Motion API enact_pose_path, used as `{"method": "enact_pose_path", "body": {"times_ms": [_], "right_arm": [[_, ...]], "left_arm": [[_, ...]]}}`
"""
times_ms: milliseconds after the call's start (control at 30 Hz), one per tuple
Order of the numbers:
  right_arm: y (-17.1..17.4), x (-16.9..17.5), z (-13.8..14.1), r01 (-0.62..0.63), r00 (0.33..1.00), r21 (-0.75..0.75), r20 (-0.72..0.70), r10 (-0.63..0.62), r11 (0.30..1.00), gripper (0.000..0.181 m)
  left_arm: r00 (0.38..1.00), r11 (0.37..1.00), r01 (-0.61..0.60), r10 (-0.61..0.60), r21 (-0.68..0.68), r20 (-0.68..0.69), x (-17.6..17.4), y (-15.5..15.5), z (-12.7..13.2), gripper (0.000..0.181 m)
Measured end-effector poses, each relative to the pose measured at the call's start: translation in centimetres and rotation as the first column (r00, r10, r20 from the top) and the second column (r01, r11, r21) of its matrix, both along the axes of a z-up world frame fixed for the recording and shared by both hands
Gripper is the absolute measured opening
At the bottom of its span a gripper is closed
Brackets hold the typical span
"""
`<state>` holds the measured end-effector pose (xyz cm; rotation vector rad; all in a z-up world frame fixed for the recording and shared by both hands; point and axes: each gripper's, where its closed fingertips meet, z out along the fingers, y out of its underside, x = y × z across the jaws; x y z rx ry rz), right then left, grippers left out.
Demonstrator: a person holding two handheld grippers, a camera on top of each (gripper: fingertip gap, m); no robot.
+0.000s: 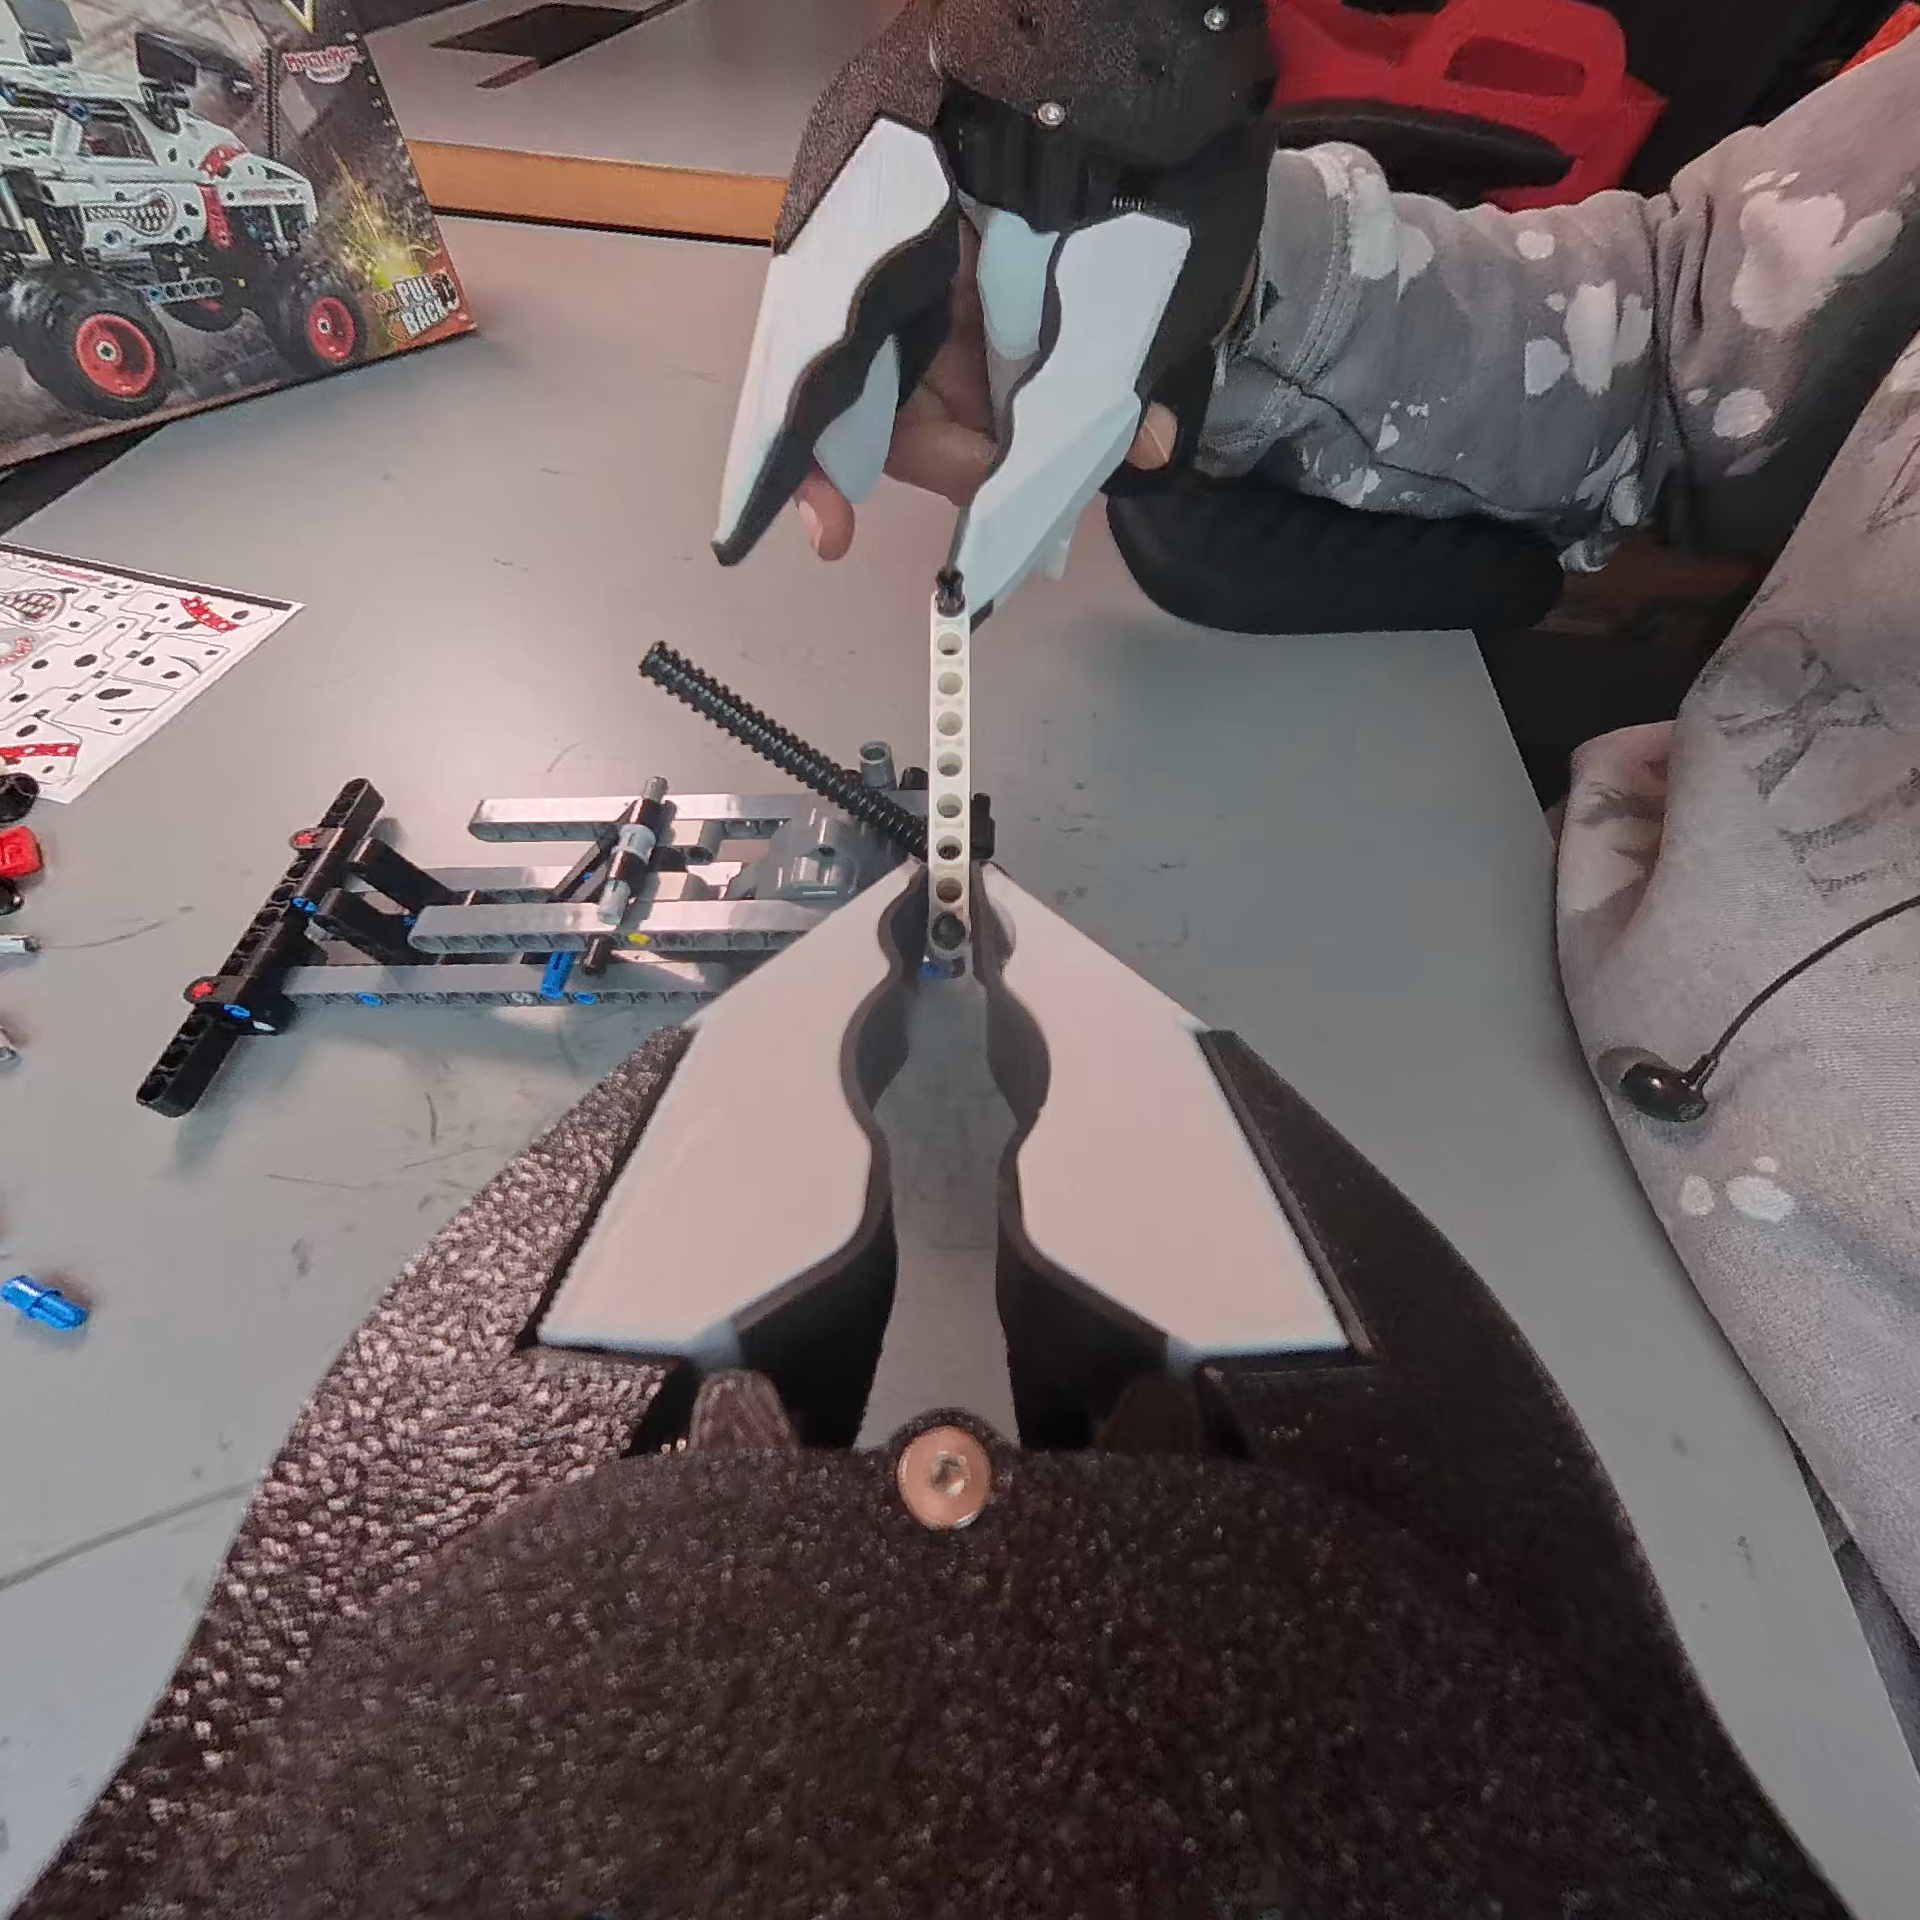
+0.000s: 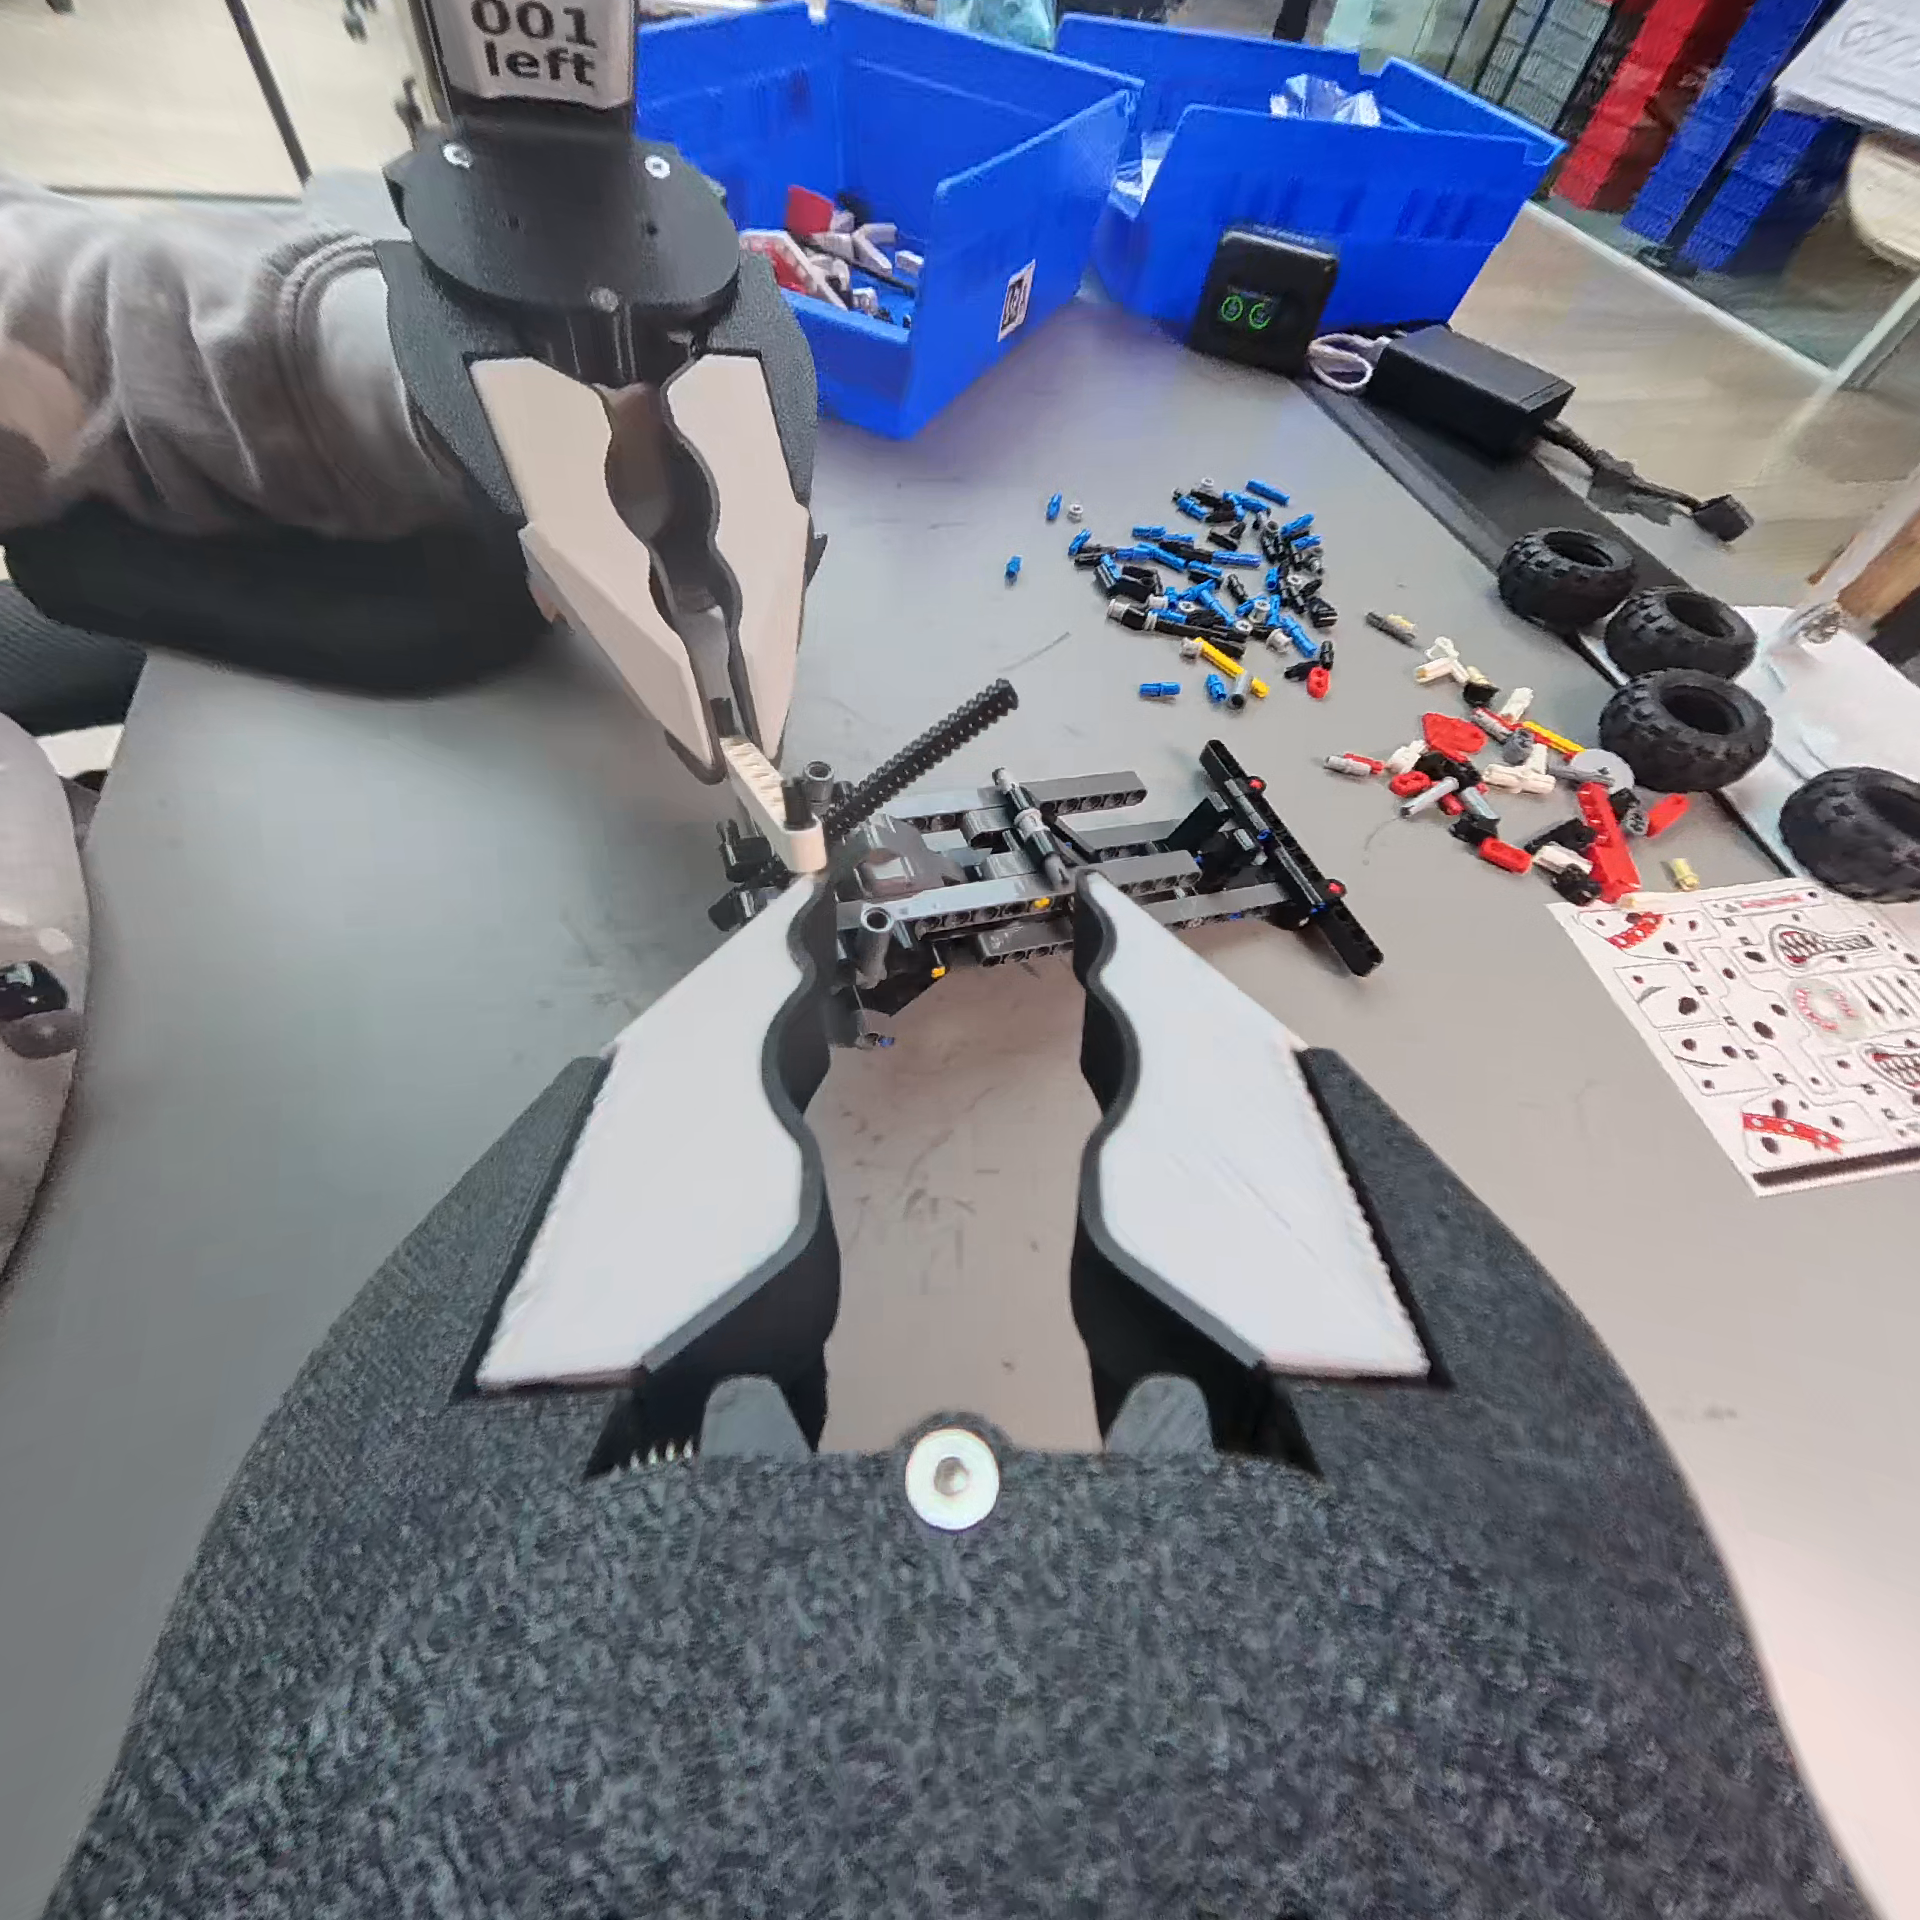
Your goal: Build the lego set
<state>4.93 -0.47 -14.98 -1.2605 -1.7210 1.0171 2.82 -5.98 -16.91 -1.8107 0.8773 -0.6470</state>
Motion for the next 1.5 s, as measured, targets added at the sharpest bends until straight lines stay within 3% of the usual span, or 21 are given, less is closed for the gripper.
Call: {"method": "enact_pose_path", "body": {"times_ms": [233, 333, 500, 700, 767, 833, 1100, 1267, 1500], "right_arm": [[-3.8, 0.9, -1.2, -0.241, 0.97, -0.057, 0.014, 0.242, 0.969, 0.045], [-4.8, 0.6, -1.4, -0.267, 0.963, -0.054, 0.012, 0.268, 0.962, 0.037], [-5.0, 0.2, -1.5, -0.264, 0.964, -0.052, 0.008, 0.265, 0.963, 0.024], [-4.5, 0.2, -1.5, -0.246, 0.969, -0.035, -0.01, 0.246, 0.969, 0.022], [-4.5, 0.3, -1.1, -0.252, 0.968, -0.029, -0.029, 0.251, 0.967, 0.009], [-4.7, 0.5, -1.0, -0.265, 0.964, -0.02, -0.032, 0.264, 0.964, 0.008], [-3.5, 0.1, 1.9, -0.229, 0.961, -0.132, -0.188, 0.202, 0.965, 0.007], [-3.7, 0.1, 1.1, -0.251, 0.96, -0.179, -0.173, 0.221, 0.951, 0.007], [-2.9, -0.1, -0.5, -0.208, 0.976, -0.122, -0.093, 0.197, 0.971, 0.009]], "left_arm": [[1.0, 1.0, -0.004, 0.004, 0.0, -0.018, -0.1, -0.3, -0.1, 0.009], [0.999, 1.0, 0.005, -0.004, 0.005, -0.036, 0.1, -0.5, -0.2, 0.009], [0.998, 1.0, 0.014, -0.014, 0.012, -0.069, 0.6, -0.6, -0.5, 0.009], [0.995, 1.0, 0.024, -0.023, 0.008, -0.097, 0.7, -0.6, -0.8, 0.009], [0.995, 1.0, 0.024, -0.023, 0.006, -0.097, 0.7, -0.7, -0.8, 0.009], [0.996, 1.0, 0.025, -0.024, 0.011, -0.091, 0.7, -0.7, -0.6, 0.009], [0.998, 0.997, -0.029, 0.024, 0.07, 0.064, -0.8, -0.4, 2.4, 0.024], [0.997, 0.999, -0.041, 0.039, 0.029, 0.068, -0.7, 0.0, 1.6, 0.008], [0.999, 0.999, -0.051, 0.051, -0.007, 0.0, -1.0, 0.0, 0.4, 0.008]]}}
